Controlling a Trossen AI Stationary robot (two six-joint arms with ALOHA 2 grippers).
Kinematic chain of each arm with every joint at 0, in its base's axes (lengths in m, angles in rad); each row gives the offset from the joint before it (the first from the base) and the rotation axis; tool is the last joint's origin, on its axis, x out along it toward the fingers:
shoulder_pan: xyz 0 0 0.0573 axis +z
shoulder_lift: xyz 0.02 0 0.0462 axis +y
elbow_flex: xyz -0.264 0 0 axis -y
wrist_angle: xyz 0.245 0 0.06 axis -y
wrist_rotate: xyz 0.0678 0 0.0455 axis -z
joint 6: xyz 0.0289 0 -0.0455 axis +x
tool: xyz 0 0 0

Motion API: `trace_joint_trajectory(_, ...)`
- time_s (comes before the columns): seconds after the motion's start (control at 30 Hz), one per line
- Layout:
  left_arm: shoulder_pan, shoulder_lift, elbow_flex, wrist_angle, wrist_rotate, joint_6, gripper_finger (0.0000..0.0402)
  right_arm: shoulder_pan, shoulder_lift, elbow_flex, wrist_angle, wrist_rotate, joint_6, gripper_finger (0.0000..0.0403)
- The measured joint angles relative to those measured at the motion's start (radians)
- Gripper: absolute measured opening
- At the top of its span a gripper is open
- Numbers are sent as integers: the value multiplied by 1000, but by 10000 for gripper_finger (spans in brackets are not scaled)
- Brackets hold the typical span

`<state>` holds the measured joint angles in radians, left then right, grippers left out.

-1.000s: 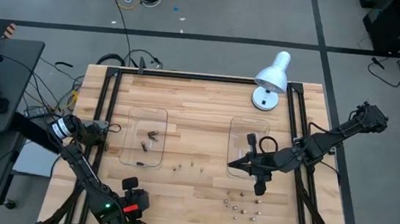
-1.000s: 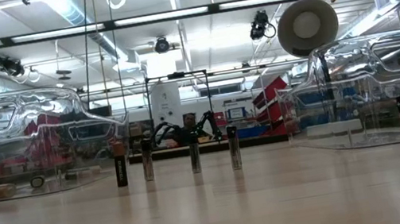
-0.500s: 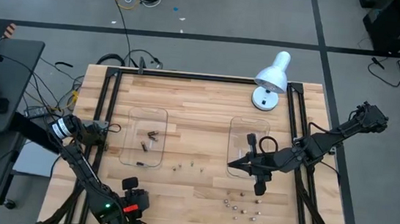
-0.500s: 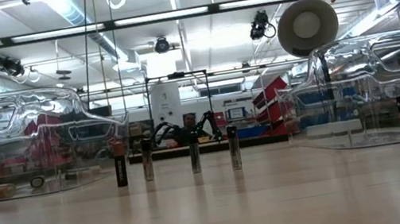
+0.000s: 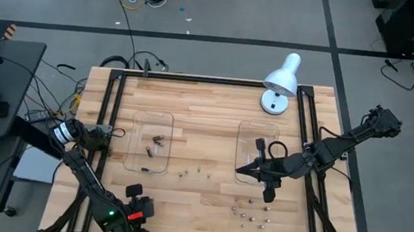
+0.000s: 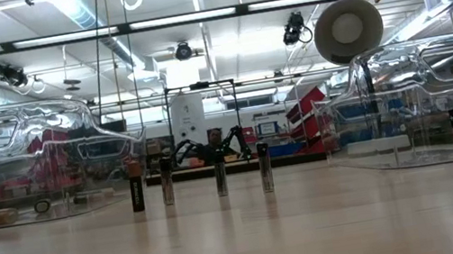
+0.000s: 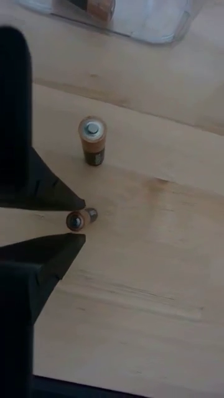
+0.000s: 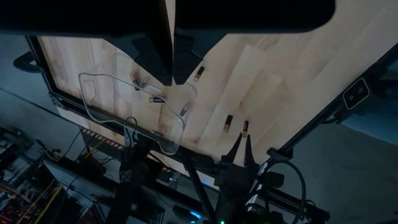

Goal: Sort batteries
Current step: Put the black battery into the left transparent bin

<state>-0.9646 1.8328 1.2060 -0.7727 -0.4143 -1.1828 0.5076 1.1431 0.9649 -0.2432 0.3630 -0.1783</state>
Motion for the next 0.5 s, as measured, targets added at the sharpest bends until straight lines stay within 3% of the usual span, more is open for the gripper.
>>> trace_joint_trajectory(0.23, 0, 0, 0, 3, 7, 0, 21, 0, 0, 0, 0, 0, 0, 3)
trace_joint_trajectory(0.5, 0, 1, 0, 4, 8, 0, 19, 0, 0, 0, 0, 0, 0, 3)
